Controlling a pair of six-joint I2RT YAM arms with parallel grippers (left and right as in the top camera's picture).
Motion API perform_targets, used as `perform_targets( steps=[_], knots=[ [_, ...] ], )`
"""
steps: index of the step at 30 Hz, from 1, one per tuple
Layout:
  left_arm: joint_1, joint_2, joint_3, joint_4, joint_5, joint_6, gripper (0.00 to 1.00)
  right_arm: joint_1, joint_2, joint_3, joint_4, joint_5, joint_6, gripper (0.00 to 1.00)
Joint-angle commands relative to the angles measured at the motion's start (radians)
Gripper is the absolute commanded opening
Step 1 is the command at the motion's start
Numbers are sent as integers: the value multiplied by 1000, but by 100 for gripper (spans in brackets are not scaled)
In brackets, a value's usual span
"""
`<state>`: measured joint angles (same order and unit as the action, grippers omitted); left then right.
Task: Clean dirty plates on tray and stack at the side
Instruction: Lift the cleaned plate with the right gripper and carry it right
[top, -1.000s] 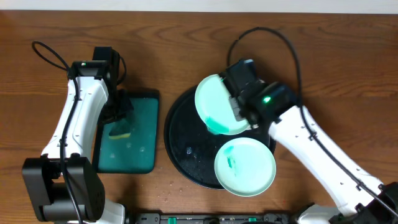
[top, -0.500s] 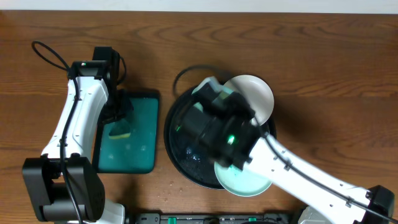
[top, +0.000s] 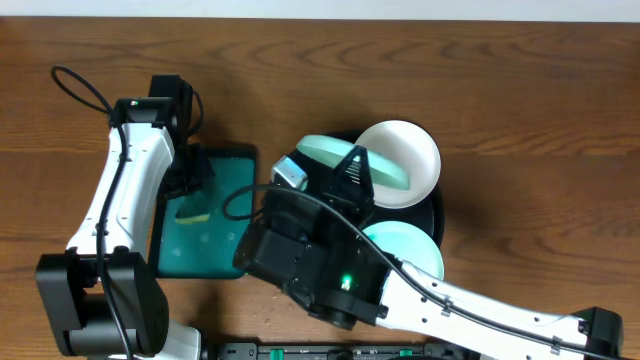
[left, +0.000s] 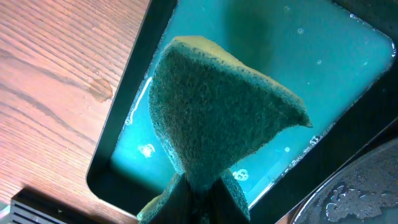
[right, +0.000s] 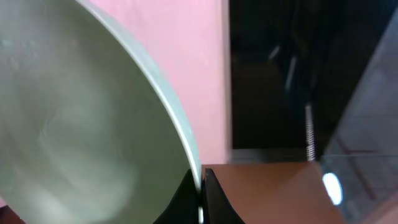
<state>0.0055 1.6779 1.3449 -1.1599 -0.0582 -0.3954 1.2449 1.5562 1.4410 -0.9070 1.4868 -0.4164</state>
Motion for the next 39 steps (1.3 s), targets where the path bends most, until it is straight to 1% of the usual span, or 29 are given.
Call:
perform_targets(
  steps=[1, 6, 12, 17, 34, 38, 39],
  knots=[
    [3, -3, 0, -6, -3, 6, 8, 35, -13, 21, 45, 97, -197, 1],
    [3, -3, 1, -2, -3, 6, 8, 54, -13, 21, 95, 97, -330, 1],
    [3, -3, 1, -2, -2, 6, 7, 52, -13, 21, 147, 97, -394, 1],
    [3, -3, 1, -2, -2, 6, 7, 39, -13, 21, 217, 97, -405, 1],
    [3, -3, 1, -3, -2, 6, 7, 32, -13, 21, 220, 97, -410, 1],
    [3, -3, 1, -3, -2, 6, 8, 39, -9, 20, 257, 97, -336, 1],
    [3, -3, 1, -3, -2, 6, 7, 45, -8, 19, 248, 97, -341, 1]
  ],
)
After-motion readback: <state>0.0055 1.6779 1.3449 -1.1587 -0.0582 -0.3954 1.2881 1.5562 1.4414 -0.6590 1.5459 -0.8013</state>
